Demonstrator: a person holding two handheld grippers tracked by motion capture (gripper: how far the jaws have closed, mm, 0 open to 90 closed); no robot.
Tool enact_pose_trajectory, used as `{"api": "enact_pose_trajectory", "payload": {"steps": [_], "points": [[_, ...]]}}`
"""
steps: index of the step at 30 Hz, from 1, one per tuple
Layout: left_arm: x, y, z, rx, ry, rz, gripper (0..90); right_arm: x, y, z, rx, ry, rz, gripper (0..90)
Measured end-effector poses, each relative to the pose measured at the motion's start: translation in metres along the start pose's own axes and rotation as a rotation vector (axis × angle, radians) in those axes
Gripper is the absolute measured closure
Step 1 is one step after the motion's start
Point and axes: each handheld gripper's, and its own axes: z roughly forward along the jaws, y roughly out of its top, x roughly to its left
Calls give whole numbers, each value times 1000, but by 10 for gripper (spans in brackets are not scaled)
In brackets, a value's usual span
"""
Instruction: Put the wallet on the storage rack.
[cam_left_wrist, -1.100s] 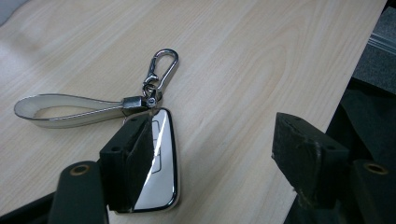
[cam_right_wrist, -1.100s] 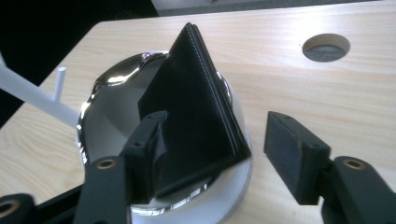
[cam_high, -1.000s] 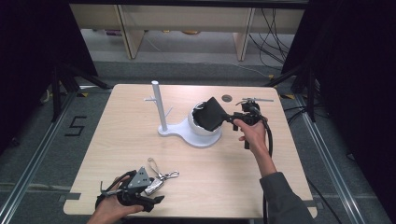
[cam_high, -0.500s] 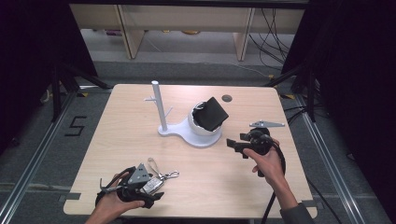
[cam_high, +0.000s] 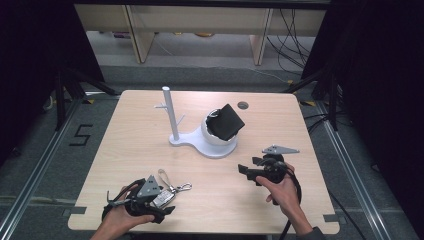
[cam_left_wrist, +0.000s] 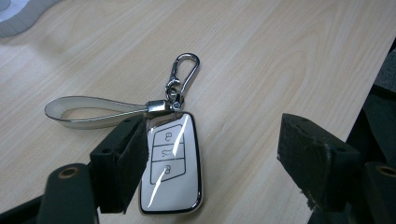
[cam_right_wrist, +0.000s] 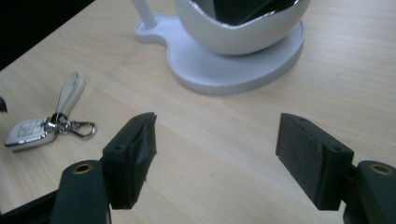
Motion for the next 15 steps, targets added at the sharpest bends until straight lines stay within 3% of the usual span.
{"api": "enact_pose_trajectory", "payload": {"steps": [13,14,15], "points": [[2,-1,4,9,-1,-9,244,10,-39,8,94,42,-16,212],[2,-1,4,17,-2,-3,244,13,-40,7,108,41,11,207],[2,-2,4,20,2,-2,244,10,-41,6,98,41,-15,202]]}}
